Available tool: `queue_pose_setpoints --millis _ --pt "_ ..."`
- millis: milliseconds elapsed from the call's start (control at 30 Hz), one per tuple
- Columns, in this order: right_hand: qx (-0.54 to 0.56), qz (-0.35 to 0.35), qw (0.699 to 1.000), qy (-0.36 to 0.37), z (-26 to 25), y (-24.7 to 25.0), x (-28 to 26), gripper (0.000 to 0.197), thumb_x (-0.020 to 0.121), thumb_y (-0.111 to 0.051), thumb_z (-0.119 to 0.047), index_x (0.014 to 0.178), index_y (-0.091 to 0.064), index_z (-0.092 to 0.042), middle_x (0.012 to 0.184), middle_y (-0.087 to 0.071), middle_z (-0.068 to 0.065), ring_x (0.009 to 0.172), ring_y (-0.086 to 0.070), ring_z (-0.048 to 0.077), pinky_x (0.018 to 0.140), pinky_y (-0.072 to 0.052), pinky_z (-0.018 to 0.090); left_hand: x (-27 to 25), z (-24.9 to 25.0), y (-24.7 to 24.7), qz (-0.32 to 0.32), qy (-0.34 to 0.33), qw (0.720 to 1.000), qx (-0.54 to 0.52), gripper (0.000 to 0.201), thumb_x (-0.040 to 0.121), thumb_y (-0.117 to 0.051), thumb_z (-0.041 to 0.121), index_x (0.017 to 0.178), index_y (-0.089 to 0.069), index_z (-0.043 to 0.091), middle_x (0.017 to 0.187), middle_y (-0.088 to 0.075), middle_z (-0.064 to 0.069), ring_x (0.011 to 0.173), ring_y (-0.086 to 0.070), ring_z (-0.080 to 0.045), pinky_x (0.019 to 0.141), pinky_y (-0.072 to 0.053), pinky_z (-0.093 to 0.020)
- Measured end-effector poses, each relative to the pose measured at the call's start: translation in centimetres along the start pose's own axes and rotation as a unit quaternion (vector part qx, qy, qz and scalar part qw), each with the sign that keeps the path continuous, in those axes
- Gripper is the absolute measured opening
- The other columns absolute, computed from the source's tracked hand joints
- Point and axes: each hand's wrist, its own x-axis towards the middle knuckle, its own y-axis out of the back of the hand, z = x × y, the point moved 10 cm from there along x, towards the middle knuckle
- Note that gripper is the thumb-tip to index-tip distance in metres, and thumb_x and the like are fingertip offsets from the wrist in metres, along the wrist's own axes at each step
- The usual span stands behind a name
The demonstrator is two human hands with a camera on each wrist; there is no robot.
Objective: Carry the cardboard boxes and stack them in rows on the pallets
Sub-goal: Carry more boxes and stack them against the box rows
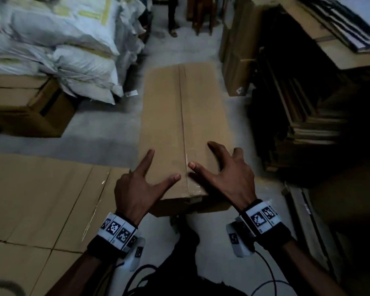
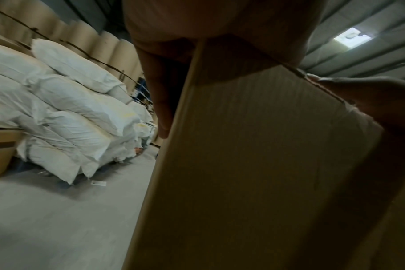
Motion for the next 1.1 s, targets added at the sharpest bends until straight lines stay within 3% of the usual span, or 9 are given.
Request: queue_pose_setpoints --millis 233,367,533,733,933,1100 --pt "0.005 -0.041 0.998 0.044 -6.1 -2.3 19.1 0.089 0.069 -0.049 -0.097 0.146 -0.036 -0.053 0.126 -0.042 0.001 0.112 -0.061 0.033 0.092 -0.048 0.038 17.6 0.0 0.9 0.034 0.044 0.998 -0.031 0.106 0.06 -0.048 0.103 0.154 -0.028 0.056 0.095 -0.077 -0.009 0.079 -0.069 -0.02 0.082 -0.054 -0.03" --pt "0.008 -0.063 0.996 0.067 -9.7 -4.6 28.5 0.088 0.07 -0.049 -0.096 0.146 -0.036 -0.053 0.126 -0.043 0.002 0.111 -0.062 0.033 0.093 -0.05 0.039 26.1 -0.9 1.9 0.052 0.062 0.996 -0.03 0.11 0.058 -0.042 0.106 0.154 -0.028 0.054 0.101 -0.077 -0.007 0.09 -0.072 -0.026 0.087 -0.056 -0.034" --pt "0.01 -0.101 0.988 0.113 -15.4 -8.5 39.0 0.089 0.07 -0.047 -0.098 0.146 -0.036 -0.053 0.126 -0.044 0.002 0.109 -0.063 0.031 0.091 -0.05 0.038 34.9 -3.5 3.6 0.083 0.106 0.991 -0.025 0.106 0.063 -0.049 0.102 0.155 -0.028 0.053 0.1 -0.078 -0.005 0.09 -0.073 -0.023 0.088 -0.055 -0.032" --pt "0.011 -0.153 0.972 0.18 -22.4 -14.9 52.1 0.09 0.069 -0.044 -0.1 0.146 -0.035 -0.055 0.126 -0.043 0.002 0.11 -0.063 0.032 0.094 -0.054 0.042 46.1 -7.5 4.8 0.114 0.183 0.977 -0.01 0.103 0.064 -0.044 0.104 0.153 -0.022 0.059 0.084 -0.075 -0.006 0.082 -0.072 -0.024 0.083 -0.06 -0.038" --pt "-0.002 -0.248 0.933 0.26 -32.0 -21.5 65.2 0.088 0.069 -0.045 -0.099 0.144 -0.034 -0.055 0.124 -0.039 -0.001 0.115 -0.059 0.032 0.099 -0.05 0.041 56.4 -11.2 7.3 0.172 0.291 0.941 0.008 0.106 0.06 -0.04 0.107 0.153 -0.021 0.061 0.117 -0.075 -0.004 0.103 -0.071 -0.029 0.088 -0.059 -0.038" --pt "-0.035 -0.289 0.88 0.374 -42.3 -26.2 72.4 0.093 0.065 -0.038 -0.102 0.143 -0.035 -0.053 0.131 -0.042 0.004 0.116 -0.059 0.03 0.096 -0.05 0.039 61.5 -14.4 9.4 0.22 0.386 0.896 -0.008 0.106 0.059 -0.031 0.108 0.152 -0.023 0.06 0.1 -0.076 -0.012 0.094 -0.071 -0.035 0.082 -0.058 -0.04"
